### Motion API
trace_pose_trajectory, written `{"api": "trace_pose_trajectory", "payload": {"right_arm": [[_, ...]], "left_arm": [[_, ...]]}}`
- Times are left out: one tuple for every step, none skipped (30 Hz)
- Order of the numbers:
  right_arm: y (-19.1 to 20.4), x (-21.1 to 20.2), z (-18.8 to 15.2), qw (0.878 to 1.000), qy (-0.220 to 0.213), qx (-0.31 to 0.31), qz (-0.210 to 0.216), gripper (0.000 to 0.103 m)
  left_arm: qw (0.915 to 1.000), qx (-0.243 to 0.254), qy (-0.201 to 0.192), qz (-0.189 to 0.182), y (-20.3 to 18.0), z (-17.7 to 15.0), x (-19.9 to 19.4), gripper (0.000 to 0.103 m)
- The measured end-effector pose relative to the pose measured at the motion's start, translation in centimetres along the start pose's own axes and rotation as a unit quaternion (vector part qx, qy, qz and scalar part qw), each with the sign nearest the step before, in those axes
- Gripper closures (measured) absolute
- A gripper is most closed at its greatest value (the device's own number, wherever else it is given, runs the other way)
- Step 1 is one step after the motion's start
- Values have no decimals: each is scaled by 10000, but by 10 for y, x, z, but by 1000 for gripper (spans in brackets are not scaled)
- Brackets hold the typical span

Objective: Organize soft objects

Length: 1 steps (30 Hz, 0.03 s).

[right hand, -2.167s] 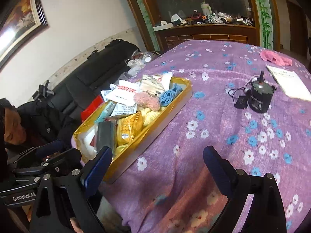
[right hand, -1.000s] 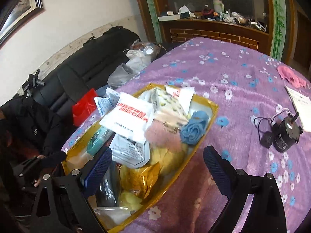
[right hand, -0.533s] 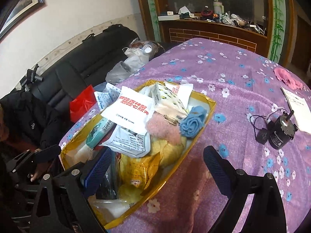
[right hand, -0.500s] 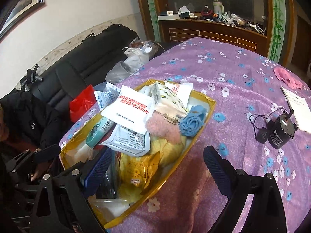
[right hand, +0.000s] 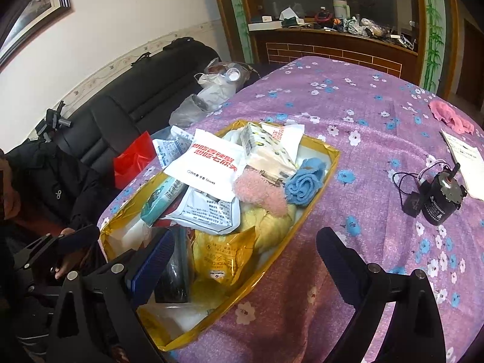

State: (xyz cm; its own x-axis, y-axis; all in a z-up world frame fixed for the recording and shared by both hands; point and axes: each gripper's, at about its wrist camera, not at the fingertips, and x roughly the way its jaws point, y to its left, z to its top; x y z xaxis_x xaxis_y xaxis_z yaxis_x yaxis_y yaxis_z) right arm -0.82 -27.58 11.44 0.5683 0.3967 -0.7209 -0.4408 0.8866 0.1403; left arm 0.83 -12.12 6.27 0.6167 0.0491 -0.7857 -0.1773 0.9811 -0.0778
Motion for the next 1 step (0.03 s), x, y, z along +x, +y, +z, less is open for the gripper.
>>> {"api": "trace_pose_trajectory", "payload": {"right_arm": [[0,0,-1,10000,6,7,11,7]], "left_arm": [[10000,16,-23,20,-1,-1,0,23]]}}
